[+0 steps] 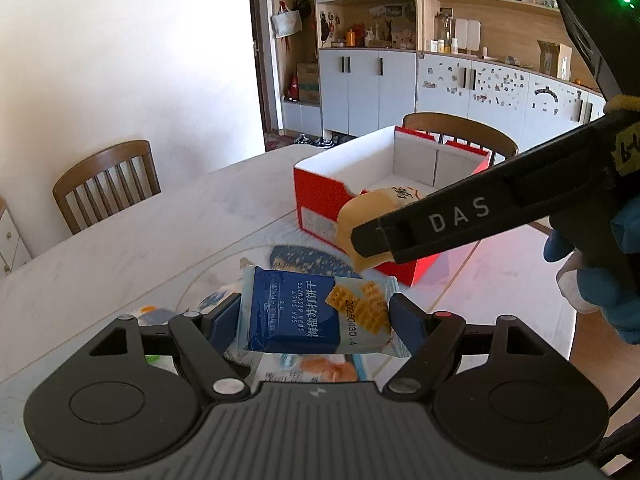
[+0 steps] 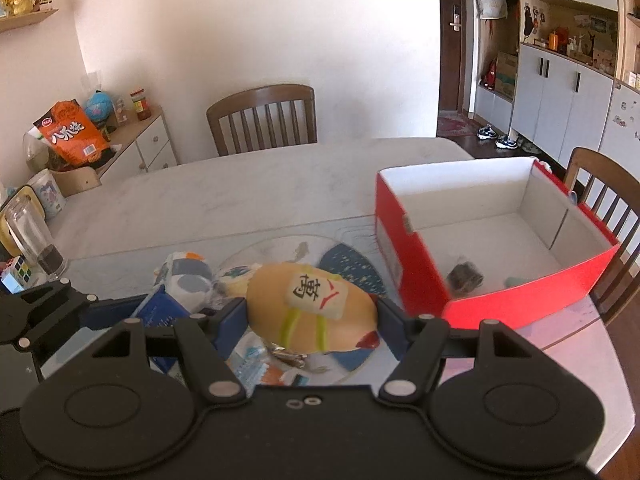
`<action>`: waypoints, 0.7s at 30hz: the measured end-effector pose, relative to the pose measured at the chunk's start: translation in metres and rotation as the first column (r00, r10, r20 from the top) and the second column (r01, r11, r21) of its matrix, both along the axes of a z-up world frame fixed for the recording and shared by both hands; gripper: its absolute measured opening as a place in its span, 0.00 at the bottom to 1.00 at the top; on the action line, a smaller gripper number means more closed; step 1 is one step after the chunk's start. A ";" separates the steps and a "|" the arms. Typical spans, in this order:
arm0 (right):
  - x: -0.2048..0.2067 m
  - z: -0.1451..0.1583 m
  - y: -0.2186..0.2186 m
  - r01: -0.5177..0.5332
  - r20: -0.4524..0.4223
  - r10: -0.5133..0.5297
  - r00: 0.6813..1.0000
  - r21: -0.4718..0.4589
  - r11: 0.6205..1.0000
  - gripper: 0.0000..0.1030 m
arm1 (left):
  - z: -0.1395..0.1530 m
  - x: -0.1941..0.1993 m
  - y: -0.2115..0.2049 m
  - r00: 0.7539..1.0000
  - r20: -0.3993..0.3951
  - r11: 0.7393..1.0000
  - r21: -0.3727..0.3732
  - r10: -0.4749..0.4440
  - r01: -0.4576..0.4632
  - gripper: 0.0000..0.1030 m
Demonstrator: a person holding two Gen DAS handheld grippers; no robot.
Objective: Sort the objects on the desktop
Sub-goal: 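Lift and carry the cracker packet and yellow bun with both tools toward the shoebox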
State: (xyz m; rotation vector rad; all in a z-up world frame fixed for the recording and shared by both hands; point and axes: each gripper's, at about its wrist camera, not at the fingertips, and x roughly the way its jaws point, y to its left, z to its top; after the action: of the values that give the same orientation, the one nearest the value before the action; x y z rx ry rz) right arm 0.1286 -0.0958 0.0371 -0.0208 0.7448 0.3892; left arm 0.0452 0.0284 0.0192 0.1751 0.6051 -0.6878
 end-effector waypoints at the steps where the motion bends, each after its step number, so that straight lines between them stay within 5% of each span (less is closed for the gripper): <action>1: 0.001 0.002 -0.004 0.001 0.001 -0.001 1.000 0.001 1.000 0.67 | 0.002 0.001 -0.004 1.000 0.000 1.000 0.001 0.000 0.000 0.77; 21: 0.045 0.017 -0.088 0.011 0.031 -0.011 0.999 0.019 1.000 0.67 | 0.036 0.022 -0.081 1.000 0.000 1.000 -0.002 -0.006 0.006 0.77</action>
State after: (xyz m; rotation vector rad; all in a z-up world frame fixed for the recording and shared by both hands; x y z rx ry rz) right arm 0.1734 -0.1833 0.0541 -0.0051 0.7104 0.3847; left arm 0.0673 -0.0522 0.0553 0.1755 0.6046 -0.6944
